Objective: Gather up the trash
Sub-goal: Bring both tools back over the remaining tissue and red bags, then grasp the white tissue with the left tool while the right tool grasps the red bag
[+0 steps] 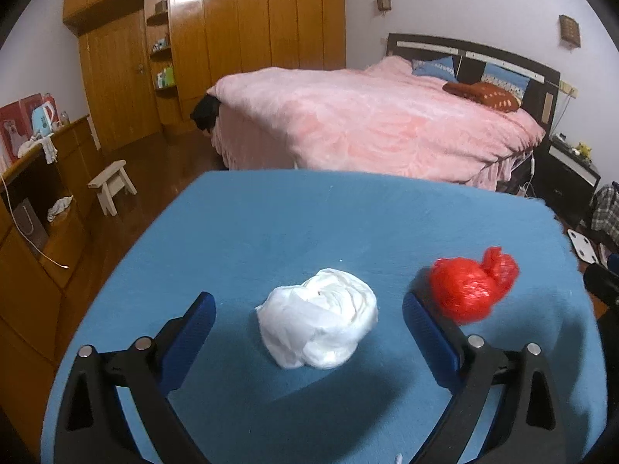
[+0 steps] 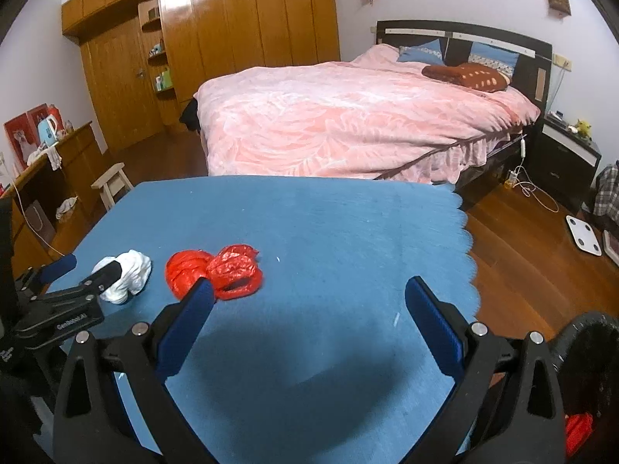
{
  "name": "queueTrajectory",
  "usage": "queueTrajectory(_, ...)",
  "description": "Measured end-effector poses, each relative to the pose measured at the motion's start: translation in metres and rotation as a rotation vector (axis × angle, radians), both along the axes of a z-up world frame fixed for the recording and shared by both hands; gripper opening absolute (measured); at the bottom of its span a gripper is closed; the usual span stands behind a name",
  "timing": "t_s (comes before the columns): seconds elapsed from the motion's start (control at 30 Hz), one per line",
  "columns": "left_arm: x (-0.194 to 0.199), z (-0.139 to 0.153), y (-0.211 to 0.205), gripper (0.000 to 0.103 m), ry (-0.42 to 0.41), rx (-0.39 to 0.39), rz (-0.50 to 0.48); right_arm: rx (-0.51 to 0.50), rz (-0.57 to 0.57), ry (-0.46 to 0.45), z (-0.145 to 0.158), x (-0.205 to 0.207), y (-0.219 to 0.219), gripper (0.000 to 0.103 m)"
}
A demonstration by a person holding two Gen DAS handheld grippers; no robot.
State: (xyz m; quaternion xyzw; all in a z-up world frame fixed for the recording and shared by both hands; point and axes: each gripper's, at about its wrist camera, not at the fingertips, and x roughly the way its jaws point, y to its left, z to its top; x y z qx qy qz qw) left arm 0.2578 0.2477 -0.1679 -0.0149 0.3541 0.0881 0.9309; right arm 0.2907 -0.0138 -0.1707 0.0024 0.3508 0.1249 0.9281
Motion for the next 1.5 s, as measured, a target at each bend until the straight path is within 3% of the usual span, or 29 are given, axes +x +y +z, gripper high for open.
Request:
queueTrajectory(0.3, 0.026, -0.024, 0.004, 0.092, 0.1, 0.0, -0.007, 0.002, -0.002, 0.023, -0.011, 0.017, 0.006, 0.096)
queueTrajectory(0.37, 0.03, -0.03, 0.004, 0.084, 0.137, -0.009, -0.012, 0.003, 0.001, 0.026, -0.013, 0.019, 0.007, 0.096)
queueTrajectory(0.43, 0.031, -0.032, 0.003, 0.063, 0.153, -0.023, -0.028, 0.006, 0.005, 0.029, -0.013, 0.021, 0.009, 0.096)
queueTrajectory(0.53, 0.028, -0.03, 0.002, 0.05, 0.145, -0.034, -0.052, 0.008, 0.014, 0.03, -0.013, 0.024, 0.013, 0.096)
queueTrajectory(0.8, 0.017, -0.015, 0.011, 0.046, 0.083, -0.025, -0.045, 0.027, 0.052, 0.04, -0.013, 0.029, 0.033, 0.096)
queueTrajectory(1.13, 0.009, -0.016, 0.044, 0.046, 0.079, -0.031, 0.019, 0.005, 0.107, 0.087, -0.03, 0.038, 0.078, 0.096)
queueTrajectory(1.5, 0.009, -0.021, 0.054, 0.046, 0.086, -0.054, 0.04, -0.01, 0.142, 0.164, -0.048, 0.05, 0.097, 0.096)
